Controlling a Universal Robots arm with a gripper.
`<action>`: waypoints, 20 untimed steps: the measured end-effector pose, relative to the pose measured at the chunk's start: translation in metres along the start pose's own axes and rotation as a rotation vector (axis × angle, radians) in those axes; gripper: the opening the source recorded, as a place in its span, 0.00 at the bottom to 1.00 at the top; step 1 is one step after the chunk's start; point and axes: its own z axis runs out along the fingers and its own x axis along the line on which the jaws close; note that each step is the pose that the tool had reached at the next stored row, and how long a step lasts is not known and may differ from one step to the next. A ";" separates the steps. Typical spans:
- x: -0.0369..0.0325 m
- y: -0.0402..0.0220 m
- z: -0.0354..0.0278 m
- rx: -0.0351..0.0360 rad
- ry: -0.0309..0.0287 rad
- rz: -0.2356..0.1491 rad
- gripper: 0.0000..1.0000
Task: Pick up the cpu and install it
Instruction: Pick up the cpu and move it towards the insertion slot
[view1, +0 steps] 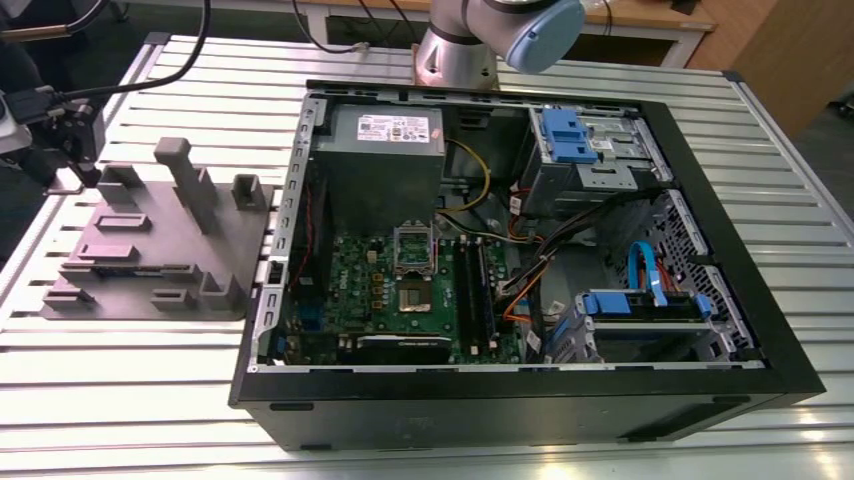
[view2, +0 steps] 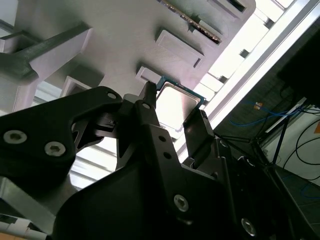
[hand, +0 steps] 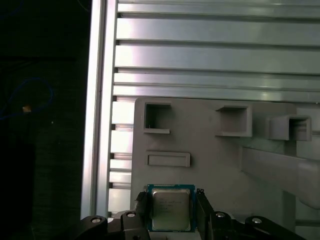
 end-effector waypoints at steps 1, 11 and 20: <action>0.0000 0.0000 -0.0002 0.0000 0.0000 0.000 0.47; 0.0000 0.0001 -0.0021 0.0000 0.0000 0.000 0.47; 0.0001 0.0002 -0.0039 0.0000 0.0001 0.000 0.47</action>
